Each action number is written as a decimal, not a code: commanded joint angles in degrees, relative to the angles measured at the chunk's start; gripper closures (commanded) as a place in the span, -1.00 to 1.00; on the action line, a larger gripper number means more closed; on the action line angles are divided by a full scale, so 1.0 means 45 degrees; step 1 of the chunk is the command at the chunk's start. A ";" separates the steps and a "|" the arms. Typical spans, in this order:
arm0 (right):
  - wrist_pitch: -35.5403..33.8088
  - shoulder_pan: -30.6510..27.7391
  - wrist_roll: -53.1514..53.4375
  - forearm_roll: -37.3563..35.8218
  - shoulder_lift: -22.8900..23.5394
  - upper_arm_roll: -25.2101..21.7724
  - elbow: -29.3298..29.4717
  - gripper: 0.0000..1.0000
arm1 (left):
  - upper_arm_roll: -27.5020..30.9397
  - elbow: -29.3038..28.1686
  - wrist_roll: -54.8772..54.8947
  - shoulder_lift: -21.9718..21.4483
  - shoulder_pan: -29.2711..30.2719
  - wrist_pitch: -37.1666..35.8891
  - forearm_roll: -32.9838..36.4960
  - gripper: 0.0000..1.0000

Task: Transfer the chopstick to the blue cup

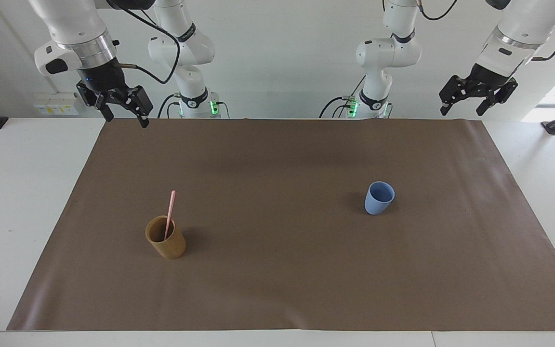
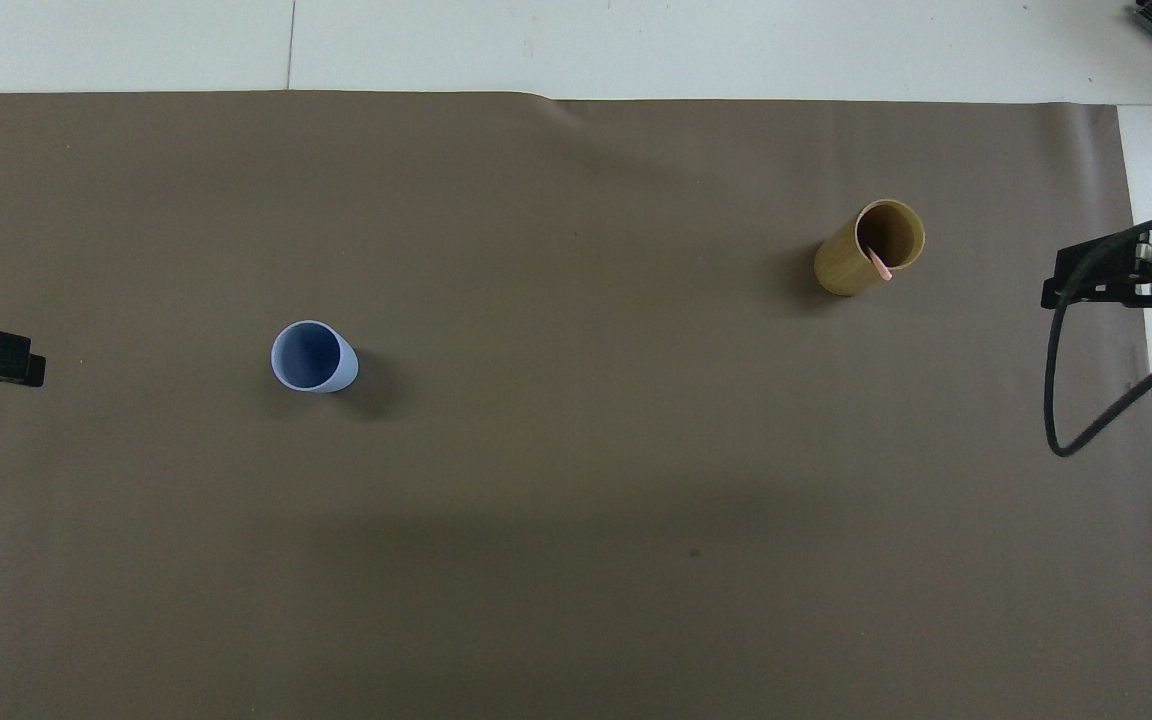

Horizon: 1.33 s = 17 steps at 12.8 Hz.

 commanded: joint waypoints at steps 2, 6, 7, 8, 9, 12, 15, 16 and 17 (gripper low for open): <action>-0.0272 -0.0212 -0.0331 0.0070 0.0046 0.0142 0.0202 -1.00 | -0.0204 -0.0361 0.0130 -0.0181 0.0224 0.0281 -0.0023 -1.00; -0.0272 -0.0212 -0.0331 0.0070 0.0046 0.0142 0.0183 -1.00 | -0.0224 -0.1238 -0.0025 -0.0123 0.0029 0.1391 -0.0043 -1.00; -0.0272 -0.0212 -0.0331 0.0070 0.0046 0.0142 0.0202 -1.00 | -0.0224 -0.1492 -0.0065 -0.0084 -0.0184 0.1686 -0.0043 -1.00; -0.0272 -0.0212 -0.0331 0.0070 0.0046 0.0142 0.0202 -1.00 | -0.0224 -0.1746 -0.0162 -0.0006 -0.0302 0.2017 -0.0043 -1.00; -0.0272 -0.0212 -0.0331 0.0070 0.0046 0.0142 0.0183 -1.00 | -0.0224 -0.2058 -0.0182 0.0033 -0.0342 0.2523 -0.0043 -1.00; -0.0213 -0.0367 -0.0294 0.0070 0.0046 0.0123 0.0183 -1.00 | -0.0224 -0.3151 -0.0785 0.0111 -0.0653 0.4144 -0.0140 -1.00; 0.0990 -0.0582 -0.0623 0.0050 -0.0149 0.0142 -0.0459 -1.00 | -0.0224 -0.4265 -0.1451 0.0345 -0.0948 0.5766 -0.0141 -1.00; 0.1674 -0.0447 -0.0586 0.0031 -0.0227 0.0220 -0.0810 -1.00 | -0.0224 -0.4500 -0.1529 0.0501 -0.1006 0.6041 -0.0141 -1.00; 0.1913 -0.0369 -0.0624 0.0011 -0.0247 0.0240 -0.1065 -1.00 | -0.0224 -0.4773 -0.1607 0.0676 -0.1200 0.6392 -0.0141 -1.00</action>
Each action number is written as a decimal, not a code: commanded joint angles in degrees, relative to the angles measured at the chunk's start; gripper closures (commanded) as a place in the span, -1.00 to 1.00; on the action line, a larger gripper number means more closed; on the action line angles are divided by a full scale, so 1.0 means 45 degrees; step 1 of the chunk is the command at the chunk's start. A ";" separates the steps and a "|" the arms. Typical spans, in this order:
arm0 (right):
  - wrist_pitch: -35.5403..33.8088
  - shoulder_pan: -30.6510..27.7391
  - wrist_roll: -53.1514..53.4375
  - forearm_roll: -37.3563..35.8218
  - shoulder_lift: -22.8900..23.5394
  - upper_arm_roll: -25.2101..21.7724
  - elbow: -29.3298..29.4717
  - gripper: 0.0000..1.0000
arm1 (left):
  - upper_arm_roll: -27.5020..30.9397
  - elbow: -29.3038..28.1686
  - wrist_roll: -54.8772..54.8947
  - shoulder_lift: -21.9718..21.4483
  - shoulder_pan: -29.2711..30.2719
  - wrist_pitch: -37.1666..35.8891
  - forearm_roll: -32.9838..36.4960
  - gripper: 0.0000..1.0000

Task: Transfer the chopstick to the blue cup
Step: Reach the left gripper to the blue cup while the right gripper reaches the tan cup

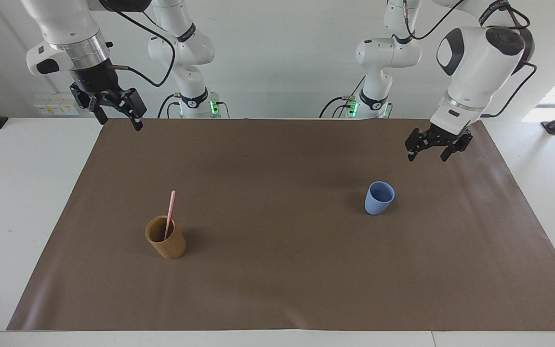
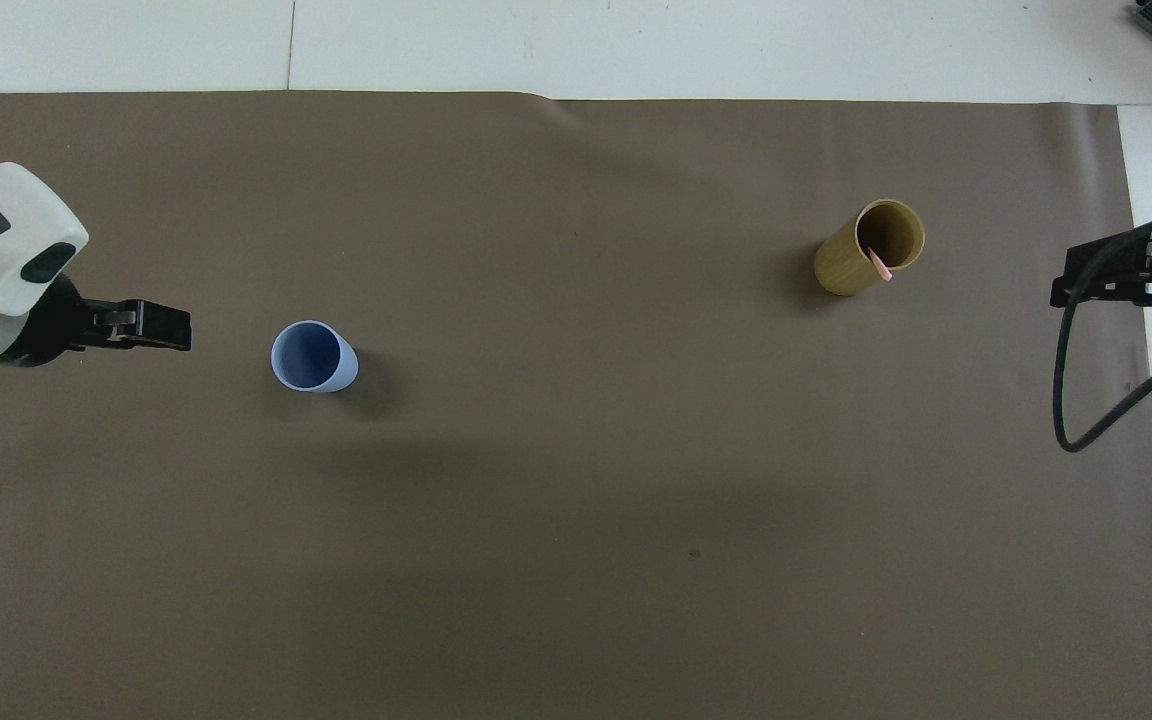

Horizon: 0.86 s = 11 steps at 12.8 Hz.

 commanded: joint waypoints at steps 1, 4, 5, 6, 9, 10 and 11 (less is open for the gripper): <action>0.0830 -0.0104 -0.0403 -0.0047 -0.0135 0.0293 -0.0785 -1.00 | 0.0167 -0.0957 -0.0471 0.0101 -0.0401 0.1202 -0.0086 -1.00; 0.1142 0.0501 -0.0383 -0.0223 0.0042 0.0293 -0.0980 -1.00 | 0.0167 -0.1895 -0.1094 0.0548 -0.0848 0.2473 -0.0086 -1.00; 0.1240 0.0521 -0.0402 -0.0320 0.0042 0.0293 -0.1039 -1.00 | 0.0167 -0.2091 -0.1310 0.0860 -0.0889 0.2824 -0.0086 -1.00; 0.1318 0.0540 -0.0402 -0.0417 0.0042 0.0313 -0.1310 -1.00 | 0.0167 -0.2286 -0.1447 0.1153 -0.1025 0.3195 -0.0086 -1.00; 0.2428 0.1242 -0.0383 -0.1002 0.0217 0.0313 -0.2325 -1.00 | 0.0167 -0.2425 -0.1507 0.1544 -0.1066 0.3744 -0.0086 -1.00; 0.2857 0.1456 -0.0363 -0.1120 0.0334 0.0313 -0.2657 -1.00 | 0.0167 -0.2464 -0.1488 0.1836 -0.1085 0.3842 -0.0086 -1.00; 0.3210 0.1575 -0.0363 -0.1199 0.0509 0.0313 -0.2951 -1.00 | 0.0167 -0.2696 -0.1488 0.1820 -0.1046 0.4172 -0.0086 -1.00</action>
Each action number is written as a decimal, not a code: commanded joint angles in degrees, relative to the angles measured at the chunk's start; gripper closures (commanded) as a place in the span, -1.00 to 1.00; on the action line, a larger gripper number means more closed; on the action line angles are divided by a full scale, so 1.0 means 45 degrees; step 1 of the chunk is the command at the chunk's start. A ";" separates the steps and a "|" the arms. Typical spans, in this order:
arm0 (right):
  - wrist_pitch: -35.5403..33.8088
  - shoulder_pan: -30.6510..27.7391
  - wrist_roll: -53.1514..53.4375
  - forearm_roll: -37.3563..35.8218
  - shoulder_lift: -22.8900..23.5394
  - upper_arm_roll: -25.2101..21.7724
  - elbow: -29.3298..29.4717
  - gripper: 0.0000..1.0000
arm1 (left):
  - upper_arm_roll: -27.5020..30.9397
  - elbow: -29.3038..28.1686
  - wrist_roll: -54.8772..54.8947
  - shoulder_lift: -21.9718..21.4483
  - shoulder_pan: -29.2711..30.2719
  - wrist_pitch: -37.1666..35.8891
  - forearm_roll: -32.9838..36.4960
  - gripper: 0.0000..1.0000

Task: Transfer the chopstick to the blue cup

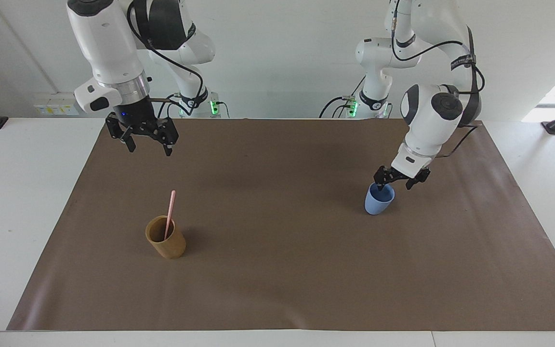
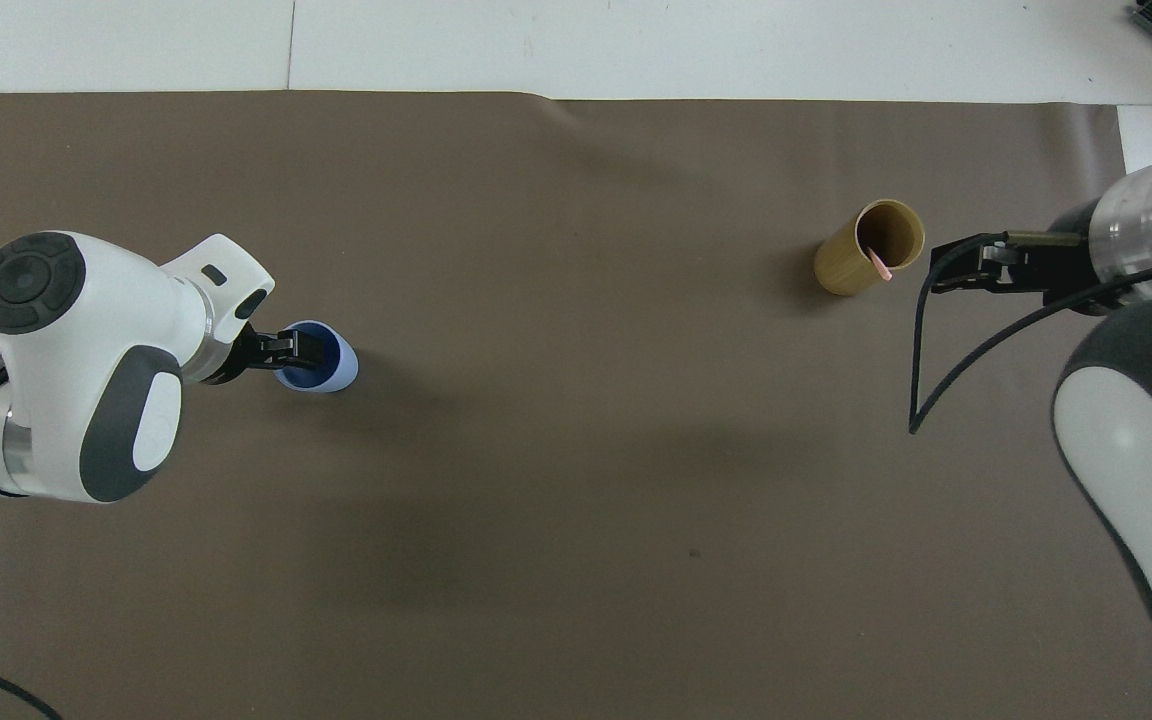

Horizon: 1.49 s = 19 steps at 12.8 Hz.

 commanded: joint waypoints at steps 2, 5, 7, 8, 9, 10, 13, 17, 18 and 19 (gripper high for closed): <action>0.1522 0.0430 -0.0240 -0.1055 0.0298 0.0014 -0.1509 -1.00 | 0.0163 -0.0663 0.0034 -0.0017 -0.0052 0.1110 -0.0082 -1.00; 0.2716 0.0548 -0.0318 -0.2036 0.0395 0.0014 -0.2565 -0.87 | 0.0163 -0.0683 0.0034 -0.0017 -0.0052 0.1170 -0.0082 0.01; 0.3145 0.0684 -0.0473 -0.2463 0.0377 0.0014 -0.2840 -0.45 | 0.0163 -0.0664 0.0054 0.0003 -0.0052 0.1170 -0.0082 1.00; 0.3225 0.0685 -0.0764 -0.2679 0.0396 0.0014 -0.2841 -0.15 | 0.0163 -0.0664 0.0093 0.0003 -0.0091 0.1267 -0.0082 1.00; 0.3516 0.0705 -0.1019 -0.2681 0.0396 0.0014 -0.2861 0.07 | 0.0163 -0.0644 0.0112 0.0003 -0.0110 0.1287 -0.0082 1.00; 0.3731 0.0724 -0.1079 -0.2700 0.0396 0.0014 -0.2861 0.19 | 0.0163 -0.0567 0.0132 0.0022 -0.0130 0.1268 -0.0082 1.00; 0.4259 0.0724 -0.1275 -0.2701 0.0396 0.0014 -0.2900 0.49 | 0.0182 0.0386 0.0152 0.0314 -0.0150 0.1034 -0.0062 1.00; 0.5022 0.0724 -0.1295 -0.2701 0.0415 0.0014 -0.3076 0.58 | 0.0163 0.2882 -0.0004 0.0100 -0.0382 -0.1652 0.0055 1.00; 0.5100 0.0705 -0.1295 -0.2701 0.0415 0.0014 -0.3095 0.58 | 0.0163 0.3800 -0.0121 0.0217 -0.0771 -0.2590 0.0055 1.00; 0.5197 0.0705 -0.1314 -0.2701 0.0415 0.0014 -0.3134 0.62 | 0.0163 0.4602 -0.0663 0.0372 -0.1026 -0.3276 0.0074 1.00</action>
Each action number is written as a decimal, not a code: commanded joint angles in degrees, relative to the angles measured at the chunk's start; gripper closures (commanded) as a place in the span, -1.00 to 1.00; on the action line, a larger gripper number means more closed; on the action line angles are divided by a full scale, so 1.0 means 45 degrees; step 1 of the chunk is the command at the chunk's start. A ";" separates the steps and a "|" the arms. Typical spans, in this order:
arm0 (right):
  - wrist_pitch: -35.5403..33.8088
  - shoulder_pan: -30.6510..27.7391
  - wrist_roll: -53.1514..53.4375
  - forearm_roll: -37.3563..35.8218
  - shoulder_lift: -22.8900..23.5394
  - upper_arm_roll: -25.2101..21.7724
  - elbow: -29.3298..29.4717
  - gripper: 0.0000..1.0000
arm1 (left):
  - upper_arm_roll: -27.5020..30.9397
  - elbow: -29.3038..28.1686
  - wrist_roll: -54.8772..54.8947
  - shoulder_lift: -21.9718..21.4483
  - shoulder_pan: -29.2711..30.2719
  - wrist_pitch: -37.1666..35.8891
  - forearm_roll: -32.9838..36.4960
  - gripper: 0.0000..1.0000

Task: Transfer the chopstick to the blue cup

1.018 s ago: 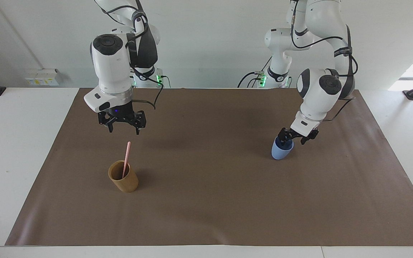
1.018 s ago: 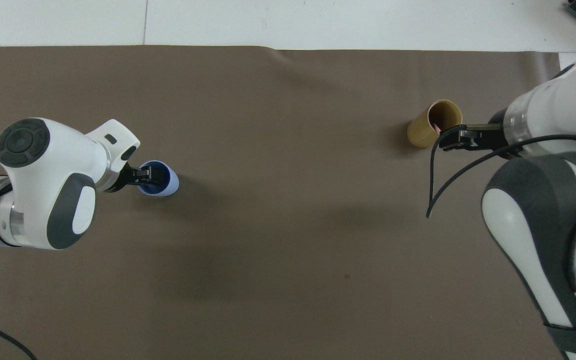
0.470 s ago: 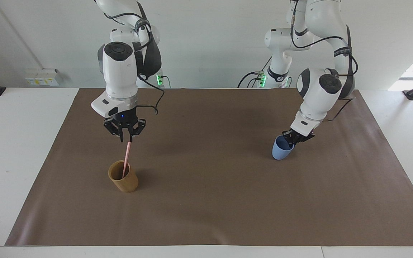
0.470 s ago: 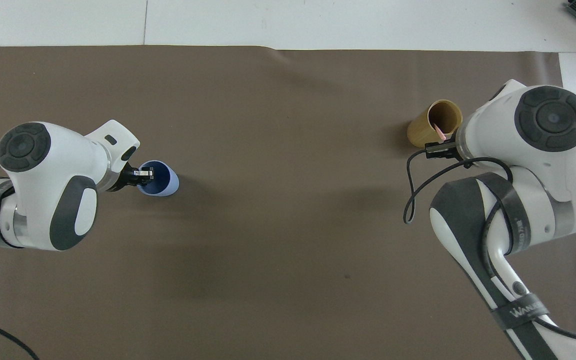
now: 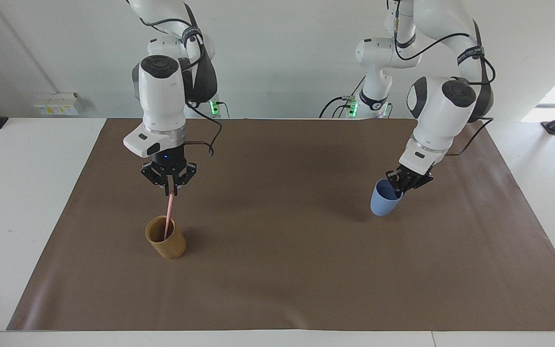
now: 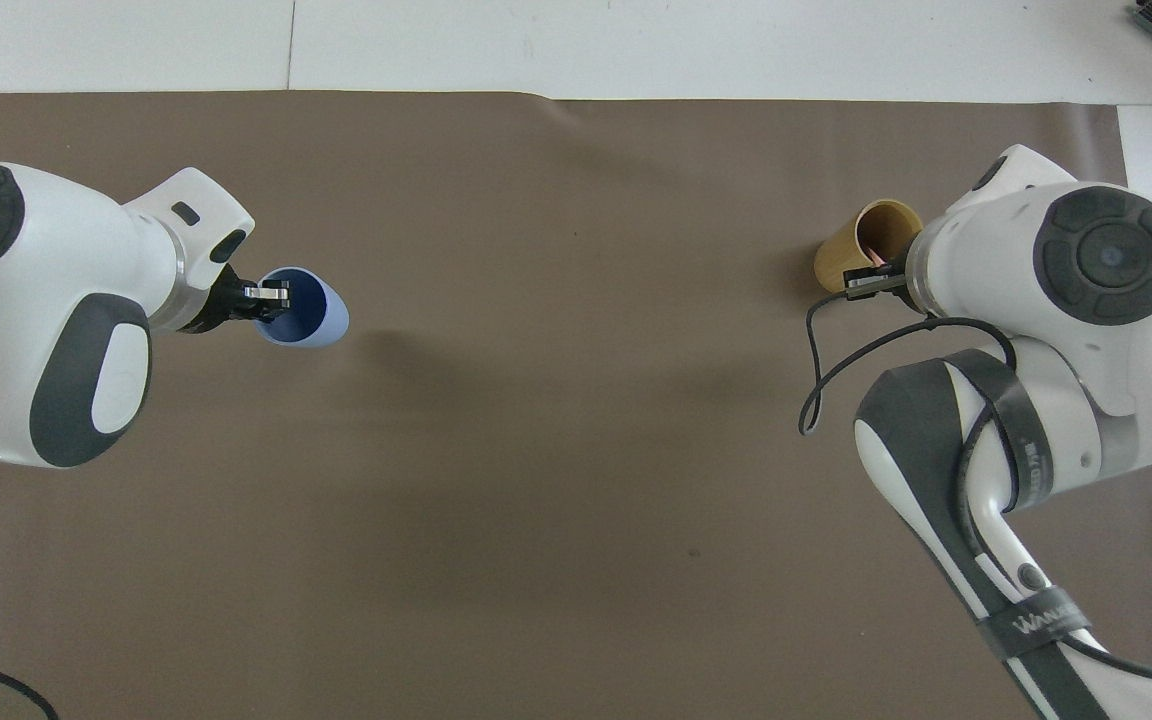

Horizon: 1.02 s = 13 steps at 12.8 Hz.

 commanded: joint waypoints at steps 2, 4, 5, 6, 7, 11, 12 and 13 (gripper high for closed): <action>0.0430 -0.0042 -0.0256 -0.0244 -0.0234 0.0003 -0.0396 1.00 | 0.0160 0.1840 -0.2598 0.0416 -0.1893 -0.1506 0.0227 1.00; 0.0372 -0.0042 -0.0197 -0.0244 -0.0253 0.0003 -0.0202 1.00 | 0.0160 0.1859 -0.3483 0.0454 -0.2967 -0.1467 0.0266 1.00; 0.0236 -0.0061 -0.0178 -0.0206 -0.0331 0.0003 -0.0026 1.00 | 0.0160 0.1859 -0.4067 0.0803 -0.3592 -0.1427 0.0305 1.00; 0.0060 -0.0138 -0.0158 -0.0050 -0.0448 0.0003 0.0265 1.00 | 0.0160 0.2227 -0.5117 0.1599 -0.4488 -0.1330 0.0886 1.00; -0.0425 -0.0197 -0.0197 -0.0030 -0.0662 -0.0016 0.0520 1.00 | 0.0160 0.2637 -0.6132 0.2264 -0.4883 -0.0981 0.1336 1.00; -0.3703 -0.0256 -0.0158 0.1606 -0.1638 -0.0211 0.2256 1.00 | 0.0141 0.2875 -0.7196 0.3245 -0.5765 0.0522 0.1360 1.00; -0.4426 -0.0392 -0.0119 0.1882 -0.1718 -0.0211 0.2667 1.00 | 0.0121 0.2875 -0.7584 0.3480 -0.5786 0.0758 0.1418 1.00; -0.5188 -0.0586 -0.0080 0.2271 -0.1718 -0.0211 0.3115 1.00 | 0.0141 0.2875 -0.7781 0.3559 -0.5786 0.1031 0.1535 1.00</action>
